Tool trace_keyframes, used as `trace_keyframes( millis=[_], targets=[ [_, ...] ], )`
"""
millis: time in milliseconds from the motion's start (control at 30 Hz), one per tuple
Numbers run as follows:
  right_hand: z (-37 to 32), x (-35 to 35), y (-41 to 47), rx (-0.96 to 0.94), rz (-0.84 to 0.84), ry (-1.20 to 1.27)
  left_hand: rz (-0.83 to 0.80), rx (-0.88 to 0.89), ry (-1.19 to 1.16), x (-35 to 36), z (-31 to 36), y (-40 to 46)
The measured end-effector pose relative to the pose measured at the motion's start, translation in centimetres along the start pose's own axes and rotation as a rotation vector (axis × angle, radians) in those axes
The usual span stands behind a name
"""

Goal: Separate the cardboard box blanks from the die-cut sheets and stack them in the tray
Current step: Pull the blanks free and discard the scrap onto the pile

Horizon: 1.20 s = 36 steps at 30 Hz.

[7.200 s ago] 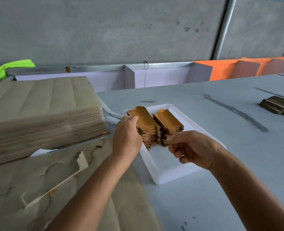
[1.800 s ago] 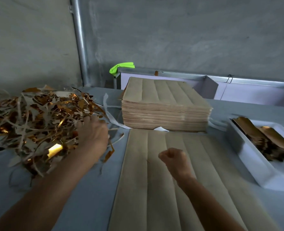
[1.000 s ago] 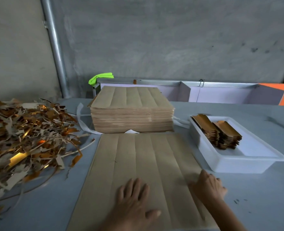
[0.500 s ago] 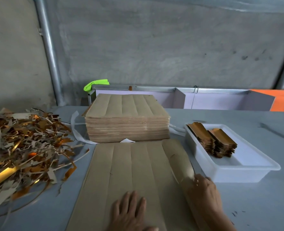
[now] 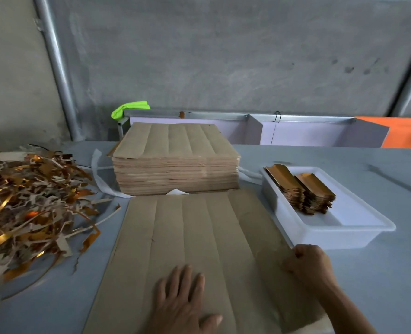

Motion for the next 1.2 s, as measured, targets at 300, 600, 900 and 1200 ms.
trace_keyframes(
  millis=[300,600,900,1200],
  targets=[
    [0.7,0.3,0.5,0.073,-0.154,0.241,-0.097,0.019,0.034,-0.7,0.3,-0.2],
    [-0.6,-0.7,-0.1,0.361,-0.486,0.66,-0.108,-0.003,-0.065,-0.4,0.7,0.8],
    [-4.5,1.7,-3.8,0.039,-0.509,0.612,-0.114,-0.513,-1.366,-4.0,6.2,5.6],
    [-4.8,2.4,-7.2,-0.518,-0.529,0.248,-0.203,-0.912,-1.387,-2.0,4.6,6.8]
  ],
)
Point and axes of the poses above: each hand's wrist, its own y-axis towards the middle knuckle, its own x-axis out of the palm, z = x × y, the point moved 3 cm from there along y, towards the middle knuckle, and after that the axes turned 13 degrees about z, right-handed, at the moved point
